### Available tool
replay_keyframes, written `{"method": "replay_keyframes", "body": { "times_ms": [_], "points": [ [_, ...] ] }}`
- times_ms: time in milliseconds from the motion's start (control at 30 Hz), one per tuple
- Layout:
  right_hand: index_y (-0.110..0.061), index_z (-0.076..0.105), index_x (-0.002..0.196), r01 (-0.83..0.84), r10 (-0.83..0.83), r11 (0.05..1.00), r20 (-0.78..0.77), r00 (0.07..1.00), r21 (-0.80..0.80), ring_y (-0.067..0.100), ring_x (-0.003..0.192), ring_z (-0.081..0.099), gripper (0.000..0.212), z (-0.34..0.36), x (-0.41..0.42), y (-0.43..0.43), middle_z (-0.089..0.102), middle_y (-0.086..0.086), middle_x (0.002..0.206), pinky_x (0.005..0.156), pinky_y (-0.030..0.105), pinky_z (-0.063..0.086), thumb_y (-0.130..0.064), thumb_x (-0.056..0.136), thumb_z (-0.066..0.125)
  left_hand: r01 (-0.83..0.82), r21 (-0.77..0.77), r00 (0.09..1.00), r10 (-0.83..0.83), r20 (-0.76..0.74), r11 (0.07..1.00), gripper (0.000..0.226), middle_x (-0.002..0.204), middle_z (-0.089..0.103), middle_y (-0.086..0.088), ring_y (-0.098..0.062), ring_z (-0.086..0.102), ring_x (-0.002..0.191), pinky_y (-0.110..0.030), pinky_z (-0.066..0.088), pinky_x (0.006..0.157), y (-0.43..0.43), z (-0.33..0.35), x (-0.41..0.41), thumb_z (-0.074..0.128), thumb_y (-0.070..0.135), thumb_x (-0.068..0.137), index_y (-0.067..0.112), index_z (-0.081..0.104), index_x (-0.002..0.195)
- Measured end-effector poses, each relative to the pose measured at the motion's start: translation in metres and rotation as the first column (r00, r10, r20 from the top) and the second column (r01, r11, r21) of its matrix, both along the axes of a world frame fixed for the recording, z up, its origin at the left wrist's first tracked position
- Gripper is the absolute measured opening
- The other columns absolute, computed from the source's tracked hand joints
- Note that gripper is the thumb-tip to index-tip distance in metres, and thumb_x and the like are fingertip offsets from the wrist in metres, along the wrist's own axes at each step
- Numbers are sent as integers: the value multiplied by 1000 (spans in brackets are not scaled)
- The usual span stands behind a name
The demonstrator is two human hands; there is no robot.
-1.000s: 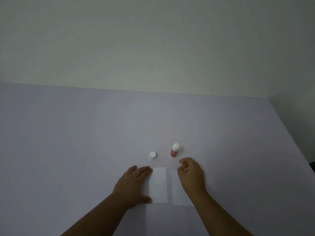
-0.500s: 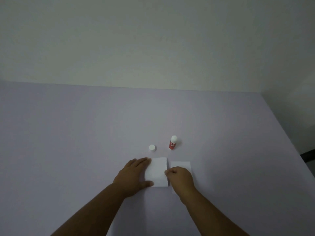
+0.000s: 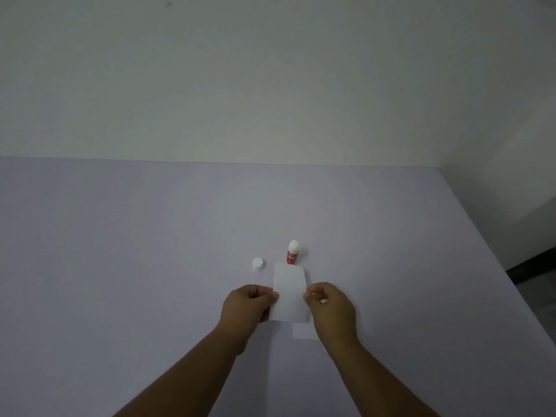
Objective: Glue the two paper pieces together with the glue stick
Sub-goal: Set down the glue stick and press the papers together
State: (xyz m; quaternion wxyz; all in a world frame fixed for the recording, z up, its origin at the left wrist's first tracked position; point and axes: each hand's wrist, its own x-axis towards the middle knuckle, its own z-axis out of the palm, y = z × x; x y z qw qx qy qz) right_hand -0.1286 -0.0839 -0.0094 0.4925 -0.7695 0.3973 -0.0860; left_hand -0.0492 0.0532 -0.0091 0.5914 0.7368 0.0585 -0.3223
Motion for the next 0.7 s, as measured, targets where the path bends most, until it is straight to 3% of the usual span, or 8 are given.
{"method": "replay_keyframes", "body": {
  "times_ms": [100, 200, 367, 467, 533, 600, 700],
  "points": [
    [-20, 70, 90, -69, 70, 998, 56, 996, -13, 5, 80, 57, 9, 7, -2, 9, 63, -11, 86, 71, 11, 43, -18, 86, 63, 16, 11, 998, -17, 59, 1000, 4, 82, 72, -4, -19, 68, 78, -18, 53, 59, -11, 4, -13, 70, 20, 81, 19, 71, 78],
    [-18, 72, 97, -62, 59, 997, 59, 997, 44, 9, 87, 60, 16, 10, -8, 10, 66, -8, 90, 81, 17, 45, -17, 88, 59, 54, -21, 994, -52, 99, 998, 11, 82, 73, 1, -17, 69, 78, -18, 54, 62, -18, 7, -23, 66, 17, 83, 23, 73, 79],
    [-21, 73, 90, 19, -38, 976, 83, 996, 215, 8, 77, 60, 14, 8, -20, 1, 67, -13, 80, 63, 17, 46, -30, 85, 63, 139, 79, 970, -152, 191, 987, 27, 90, 67, 10, -14, 64, 88, -30, 56, 83, -30, 9, -36, 53, 11, 88, 30, 73, 88],
    [-17, 72, 95, 72, -92, 962, 62, 994, 265, 16, 82, 61, 17, 5, -24, -6, 69, -3, 88, 72, 25, 51, -27, 86, 63, 161, 155, 945, -197, 261, 975, 27, 97, 61, 11, -13, 57, 93, -31, 48, 91, -35, 8, -41, 51, 12, 89, 26, 72, 98],
    [-14, 71, 96, 122, -146, 933, 47, 988, 339, 20, 85, 62, 16, 1, -26, -12, 69, 1, 91, 77, 32, 52, -23, 86, 63, 100, 166, 942, -147, 302, 981, 23, 98, 59, 11, -9, 53, 89, -26, 45, 86, -36, 5, -41, 52, 14, 89, 29, 69, 96],
    [-13, 70, 94, 175, -205, 889, 25, 979, 422, 21, 85, 62, 14, -4, -29, -19, 69, 2, 90, 77, 34, 51, -21, 85, 64, -11, 178, 957, -41, 287, 984, 16, 97, 59, 8, -9, 54, 86, -26, 44, 78, -35, 0, -37, 56, 20, 88, 28, 61, 99],
    [-13, 69, 92, 227, -257, 827, -13, 966, 514, 17, 76, 58, 11, -11, -32, -26, 66, 0, 84, 66, 28, 46, -18, 84, 65, -67, 202, 993, 46, 104, 977, 16, 95, 61, 1, -20, 57, 89, -33, 49, 79, -31, -10, -30, 60, 26, 87, 20, 57, 101]
  ]
}}
